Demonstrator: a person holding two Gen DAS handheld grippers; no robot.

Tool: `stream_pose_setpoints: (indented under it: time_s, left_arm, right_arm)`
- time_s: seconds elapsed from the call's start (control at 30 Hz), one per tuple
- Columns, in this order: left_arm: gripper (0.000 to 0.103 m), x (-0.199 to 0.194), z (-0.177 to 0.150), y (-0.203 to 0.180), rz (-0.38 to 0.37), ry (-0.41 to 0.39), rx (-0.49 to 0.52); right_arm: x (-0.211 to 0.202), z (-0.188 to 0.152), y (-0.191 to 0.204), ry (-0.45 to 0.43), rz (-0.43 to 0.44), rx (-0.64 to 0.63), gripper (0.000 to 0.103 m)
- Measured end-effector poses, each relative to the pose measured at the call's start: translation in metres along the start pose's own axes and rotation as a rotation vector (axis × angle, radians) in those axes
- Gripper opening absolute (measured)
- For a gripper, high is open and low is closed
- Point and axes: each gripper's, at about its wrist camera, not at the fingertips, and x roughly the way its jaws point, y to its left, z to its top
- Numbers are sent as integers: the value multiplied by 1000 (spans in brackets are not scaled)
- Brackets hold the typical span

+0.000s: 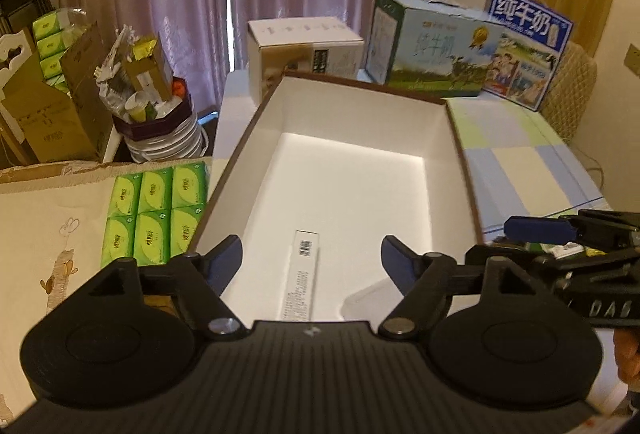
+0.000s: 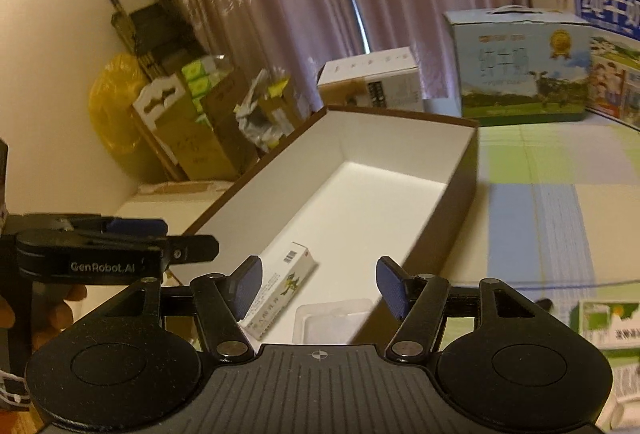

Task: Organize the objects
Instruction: 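Move both tools back over the remaining items on the table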

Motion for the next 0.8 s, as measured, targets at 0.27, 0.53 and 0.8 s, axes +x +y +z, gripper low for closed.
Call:
stream_pose_setpoints:
  time_s: [0.27,0.53,0.8]
  left_arm:
    - [75,-23,-18,-26,-54,-4,21]
    - [76,-35,-36,-62,-108,11,40]
    - [76,-39,-53,-100,-130,35,34]
  right_arm:
    - [-42,-16,-12,-30,-42,38,69]
    - [-69,-36,-31,-4,-37,35,71]
    - [-92,-53,-55,39,-12,31,71]
